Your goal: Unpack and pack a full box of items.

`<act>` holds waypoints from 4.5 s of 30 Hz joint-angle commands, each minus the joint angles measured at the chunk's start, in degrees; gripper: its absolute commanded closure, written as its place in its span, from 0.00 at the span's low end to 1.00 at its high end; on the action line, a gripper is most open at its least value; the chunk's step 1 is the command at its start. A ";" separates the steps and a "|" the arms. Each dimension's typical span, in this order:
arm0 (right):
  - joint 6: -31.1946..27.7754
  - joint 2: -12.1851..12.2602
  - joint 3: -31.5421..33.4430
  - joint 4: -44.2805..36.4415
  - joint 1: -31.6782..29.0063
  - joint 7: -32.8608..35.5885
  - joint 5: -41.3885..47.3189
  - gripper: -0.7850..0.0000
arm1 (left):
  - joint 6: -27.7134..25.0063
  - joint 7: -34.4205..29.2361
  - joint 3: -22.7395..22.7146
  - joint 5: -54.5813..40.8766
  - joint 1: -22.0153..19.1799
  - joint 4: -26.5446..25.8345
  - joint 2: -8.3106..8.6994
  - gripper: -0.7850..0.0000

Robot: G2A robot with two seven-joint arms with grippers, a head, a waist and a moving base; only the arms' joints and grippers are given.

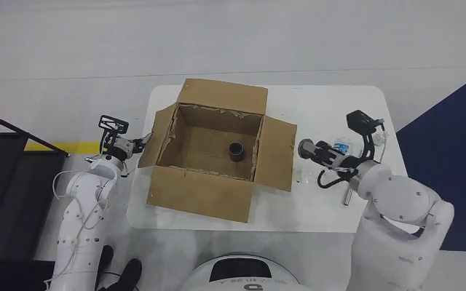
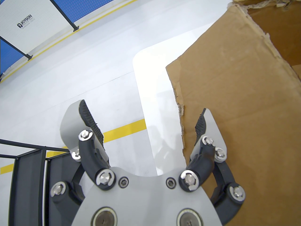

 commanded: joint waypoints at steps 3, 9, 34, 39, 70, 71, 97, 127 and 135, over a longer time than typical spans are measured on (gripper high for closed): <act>1.00 0.24 -10.30 3.40 5.00 1.48 -6.09 1.00 | 0.00 0.00 0.00 0.00 0.00 0.00 0.00 0.00; 2.88 -0.07 -26.06 13.85 13.40 2.91 -15.46 1.00 | 0.00 0.00 0.00 0.00 0.00 0.00 0.00 0.00; 7.42 -3.97 -50.77 49.96 28.34 -6.70 -26.49 1.00 | 0.00 0.00 0.00 0.00 0.00 0.00 0.00 0.00; 7.97 -4.72 -51.30 55.38 30.46 -7.26 -25.99 1.00 | 0.00 0.00 0.00 0.00 0.00 0.00 0.00 0.00; 2.94 -4.76 -47.42 44.73 26.62 -3.10 -29.19 0.53 | 0.00 0.00 0.00 0.00 0.00 0.00 0.00 0.00; 2.39 -4.31 -46.14 39.28 24.72 -2.39 -29.72 0.51 | 0.00 0.00 0.00 0.00 0.00 0.00 0.00 0.00; 6.06 1.09 11.18 5.53 -9.27 -10.59 -27.61 0.52 | 0.00 0.00 0.00 0.00 0.00 0.00 0.00 0.00; 3.04 3.64 11.14 33.54 6.39 -7.91 -37.26 0.72 | 0.00 0.00 0.00 0.00 0.00 0.00 0.00 0.00; 3.72 3.99 11.30 35.60 7.45 -8.32 -37.57 0.76 | 0.00 0.00 0.00 0.00 0.00 0.00 0.00 0.00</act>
